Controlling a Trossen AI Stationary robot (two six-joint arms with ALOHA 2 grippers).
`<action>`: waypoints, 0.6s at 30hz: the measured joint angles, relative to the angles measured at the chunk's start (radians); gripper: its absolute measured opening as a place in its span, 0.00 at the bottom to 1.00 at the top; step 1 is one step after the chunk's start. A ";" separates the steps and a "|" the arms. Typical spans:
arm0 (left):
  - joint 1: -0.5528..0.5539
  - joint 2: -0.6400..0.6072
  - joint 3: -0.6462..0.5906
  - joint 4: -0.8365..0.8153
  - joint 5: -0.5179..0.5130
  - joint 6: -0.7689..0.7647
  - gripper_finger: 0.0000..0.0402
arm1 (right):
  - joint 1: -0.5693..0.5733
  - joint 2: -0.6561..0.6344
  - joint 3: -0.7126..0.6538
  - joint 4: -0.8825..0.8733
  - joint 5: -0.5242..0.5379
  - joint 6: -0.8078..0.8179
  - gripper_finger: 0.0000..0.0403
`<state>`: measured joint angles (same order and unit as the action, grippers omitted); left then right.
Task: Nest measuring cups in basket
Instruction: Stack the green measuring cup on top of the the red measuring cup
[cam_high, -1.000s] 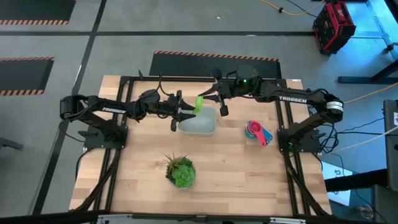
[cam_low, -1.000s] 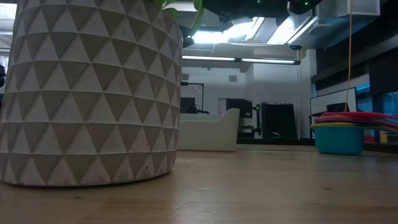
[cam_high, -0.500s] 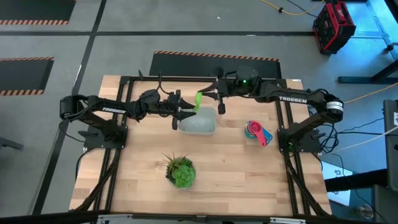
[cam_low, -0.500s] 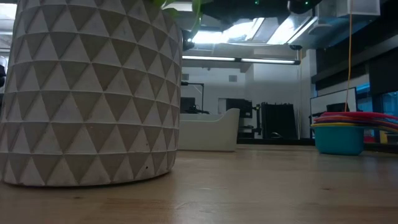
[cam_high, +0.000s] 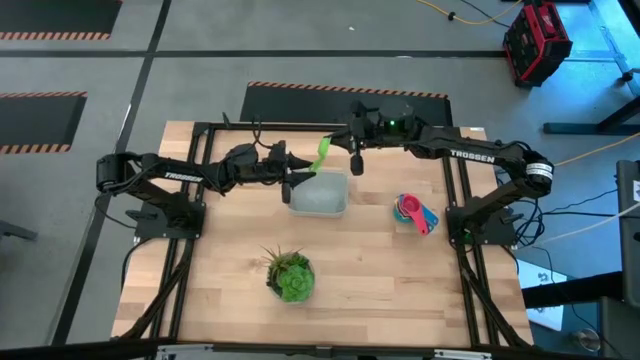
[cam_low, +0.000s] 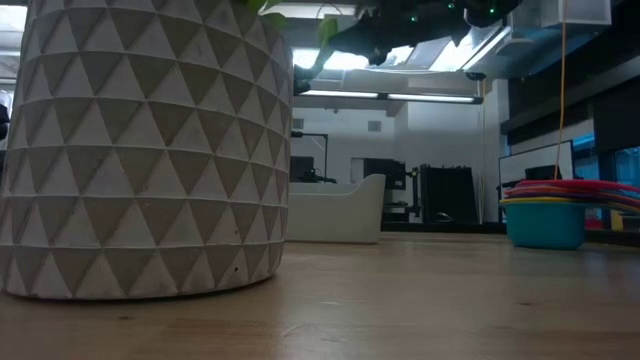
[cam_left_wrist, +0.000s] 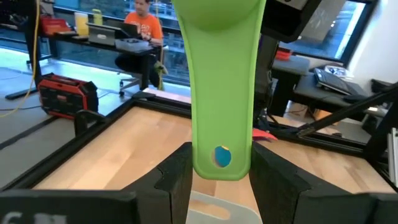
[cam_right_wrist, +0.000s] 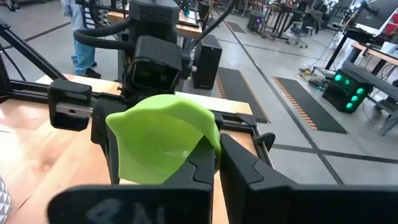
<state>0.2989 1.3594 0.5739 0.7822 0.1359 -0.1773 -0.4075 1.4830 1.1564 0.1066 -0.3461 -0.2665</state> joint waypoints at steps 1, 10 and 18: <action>0.000 0.000 0.000 -0.001 -0.003 0.000 0.34 | -0.001 0.000 0.000 0.000 0.000 0.000 0.03; 0.000 0.000 0.000 -0.010 -0.009 0.000 0.34 | -0.001 0.001 0.000 0.002 0.001 -0.001 0.03; 0.000 -0.002 0.003 0.000 -0.015 -0.001 0.38 | -0.001 0.004 -0.004 -0.016 0.006 -0.004 0.03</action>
<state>0.2989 1.3576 0.5764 0.7825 0.1207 -0.1783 -0.4088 1.4869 1.1526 0.0901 -0.3400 -0.2707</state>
